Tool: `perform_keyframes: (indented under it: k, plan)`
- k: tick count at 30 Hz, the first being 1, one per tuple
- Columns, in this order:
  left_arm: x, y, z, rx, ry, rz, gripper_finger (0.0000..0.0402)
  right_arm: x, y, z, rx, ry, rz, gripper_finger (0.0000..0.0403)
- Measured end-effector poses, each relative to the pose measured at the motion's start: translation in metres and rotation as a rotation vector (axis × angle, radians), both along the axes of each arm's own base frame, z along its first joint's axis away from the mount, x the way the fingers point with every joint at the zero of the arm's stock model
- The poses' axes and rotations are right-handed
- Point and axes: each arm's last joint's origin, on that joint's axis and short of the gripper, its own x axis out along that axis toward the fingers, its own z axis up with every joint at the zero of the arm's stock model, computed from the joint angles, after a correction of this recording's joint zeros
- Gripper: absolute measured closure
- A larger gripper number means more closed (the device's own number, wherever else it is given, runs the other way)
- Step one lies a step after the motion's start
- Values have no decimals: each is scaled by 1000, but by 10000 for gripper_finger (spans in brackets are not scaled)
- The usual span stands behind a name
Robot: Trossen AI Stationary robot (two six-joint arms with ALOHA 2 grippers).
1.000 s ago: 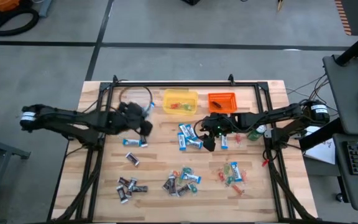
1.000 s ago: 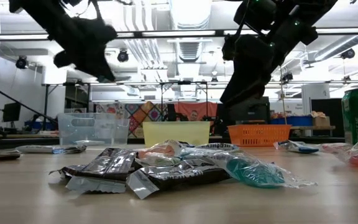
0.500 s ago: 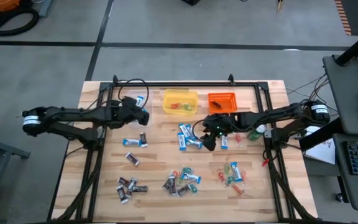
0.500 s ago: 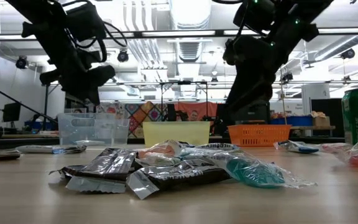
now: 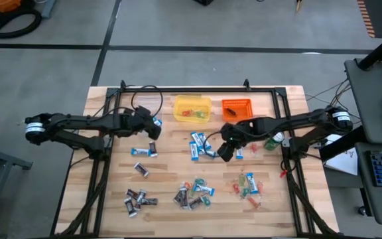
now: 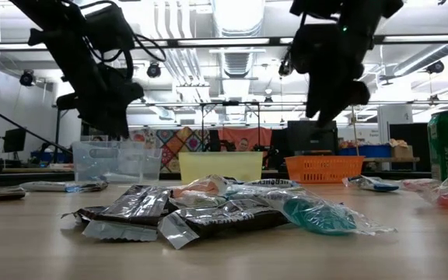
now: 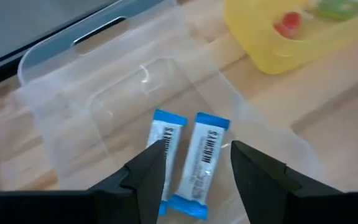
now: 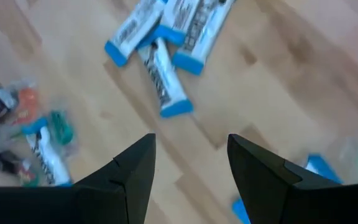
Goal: Sort candy
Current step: Put the green gummy into the yellow bin
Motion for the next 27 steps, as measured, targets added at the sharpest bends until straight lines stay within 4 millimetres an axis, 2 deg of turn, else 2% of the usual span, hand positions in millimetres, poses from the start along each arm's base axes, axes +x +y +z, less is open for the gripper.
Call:
perform_keyframes:
  k: [7, 16, 20, 27]
  plan:
    - [11, -12, 5, 53, -41, -144, 240, -7, 36, -4, 152, 85, -46, 211]
    - [25, -39, 15, 134, -122, -362, 240, -19, 82, -27, 241, 309, -239, 211]
    - [25, -47, 16, 134, -127, -400, 240, -21, 94, -39, 238, 387, -303, 211]
    - [25, -48, 16, 148, -112, -422, 240, -16, 103, -64, 230, 488, -340, 211]
